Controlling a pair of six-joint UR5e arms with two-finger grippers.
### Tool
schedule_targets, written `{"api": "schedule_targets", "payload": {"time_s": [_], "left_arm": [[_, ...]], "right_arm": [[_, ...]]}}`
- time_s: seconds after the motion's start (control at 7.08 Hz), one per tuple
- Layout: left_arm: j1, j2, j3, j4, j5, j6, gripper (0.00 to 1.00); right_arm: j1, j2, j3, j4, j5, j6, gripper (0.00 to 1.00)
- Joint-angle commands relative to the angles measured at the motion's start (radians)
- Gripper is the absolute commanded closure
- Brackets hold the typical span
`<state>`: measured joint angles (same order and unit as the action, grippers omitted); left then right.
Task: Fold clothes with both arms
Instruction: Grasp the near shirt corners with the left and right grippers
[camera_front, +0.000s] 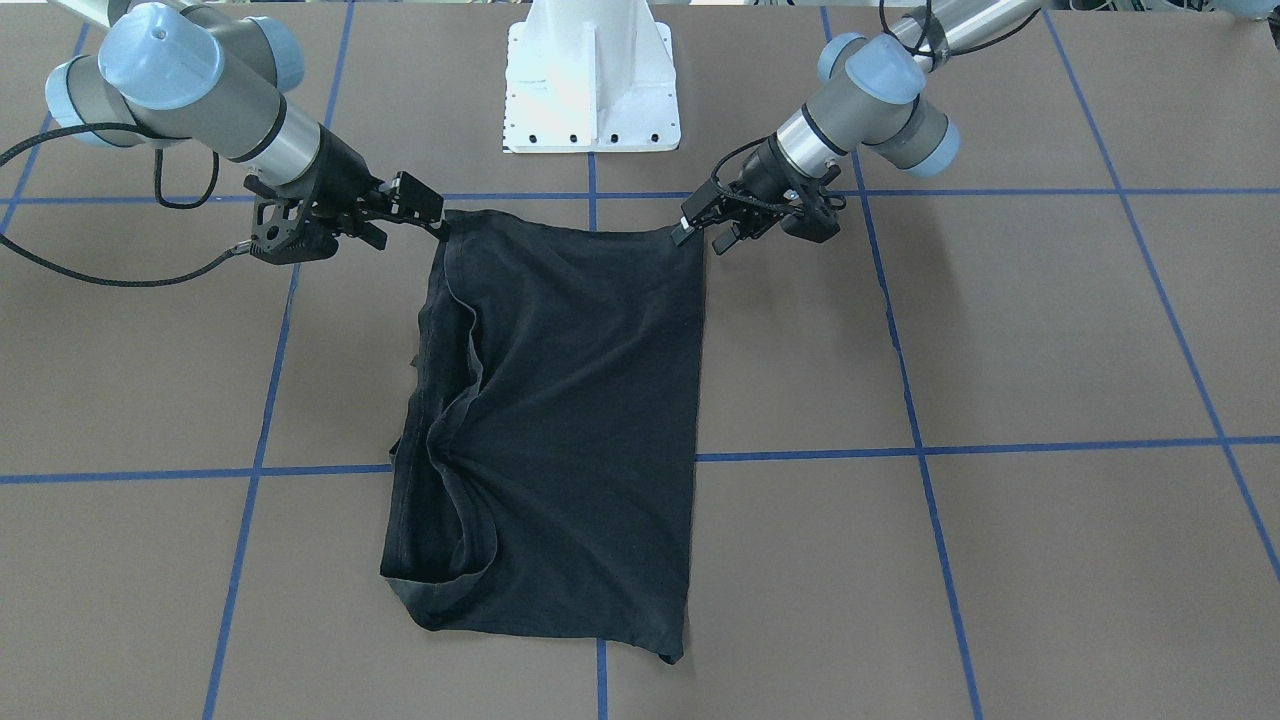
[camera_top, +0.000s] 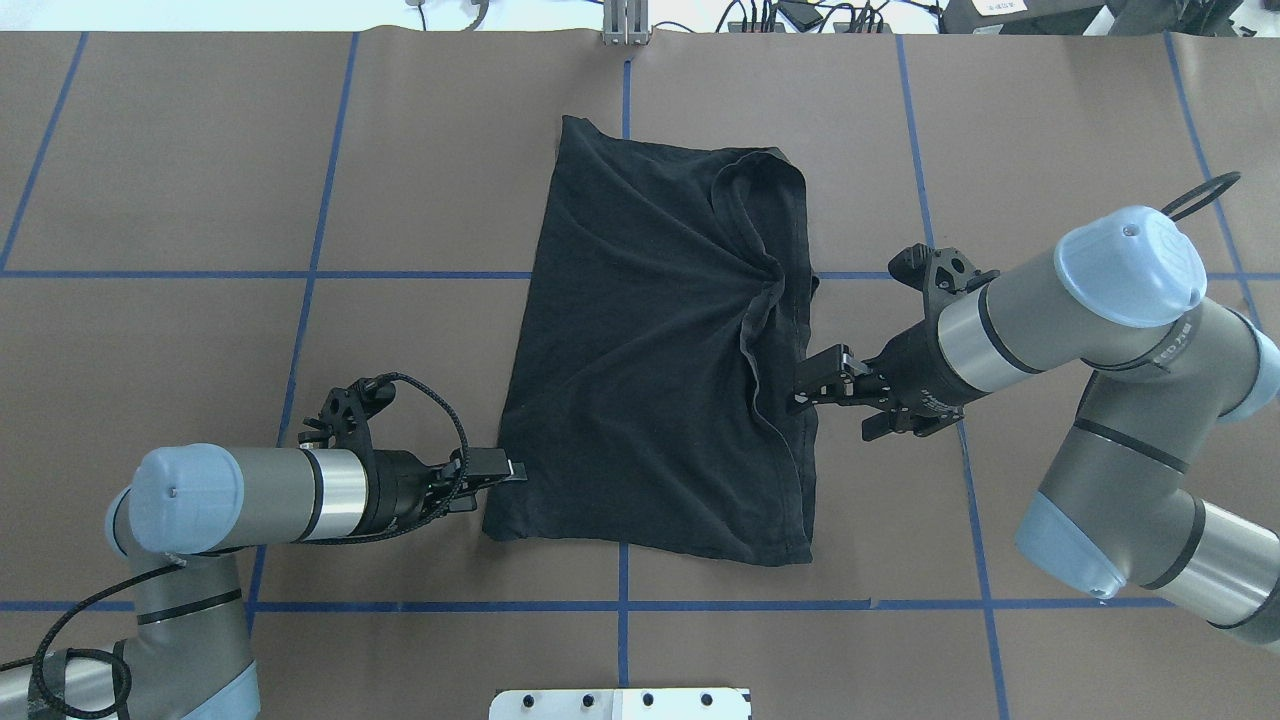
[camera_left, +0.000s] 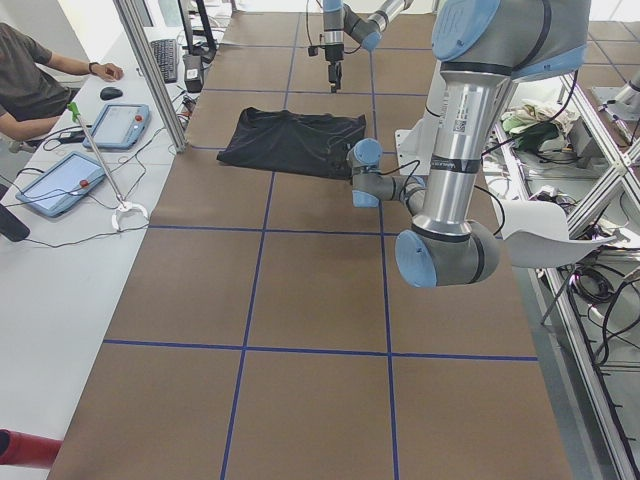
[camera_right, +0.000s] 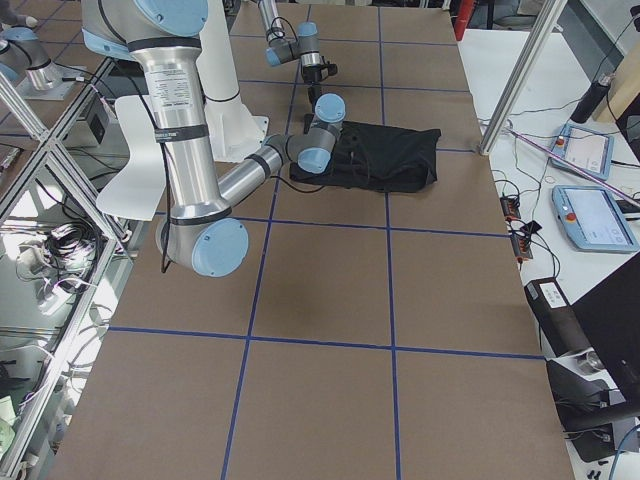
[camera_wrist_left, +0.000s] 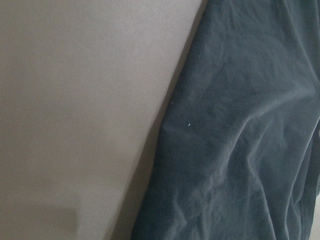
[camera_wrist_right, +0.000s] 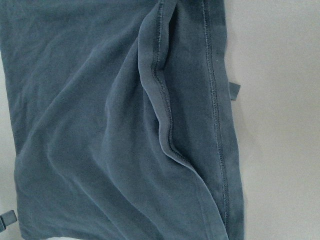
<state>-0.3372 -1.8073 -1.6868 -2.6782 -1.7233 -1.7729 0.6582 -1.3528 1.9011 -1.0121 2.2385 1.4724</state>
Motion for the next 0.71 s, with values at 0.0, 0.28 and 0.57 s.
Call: {"api": "schedule_targets", "payload": {"time_s": [0.0,0.28,0.57], "left_arm": [[0.038,-0.007,0.013,0.001,0.008,0.0,0.17],[0.04,-0.009,0.016,0.0,0.007,0.0,0.35],[0.038,-0.018,0.003,0.001,0.002,-0.135,1.0]], "right_arm": [[0.0,-0.002,0.003,0.001,0.015,0.0,0.0],[0.0,0.001,0.004,0.001,0.015,0.009,0.0],[-0.023,0.011,-0.005,-0.002,-0.006,0.102,0.0]]}}
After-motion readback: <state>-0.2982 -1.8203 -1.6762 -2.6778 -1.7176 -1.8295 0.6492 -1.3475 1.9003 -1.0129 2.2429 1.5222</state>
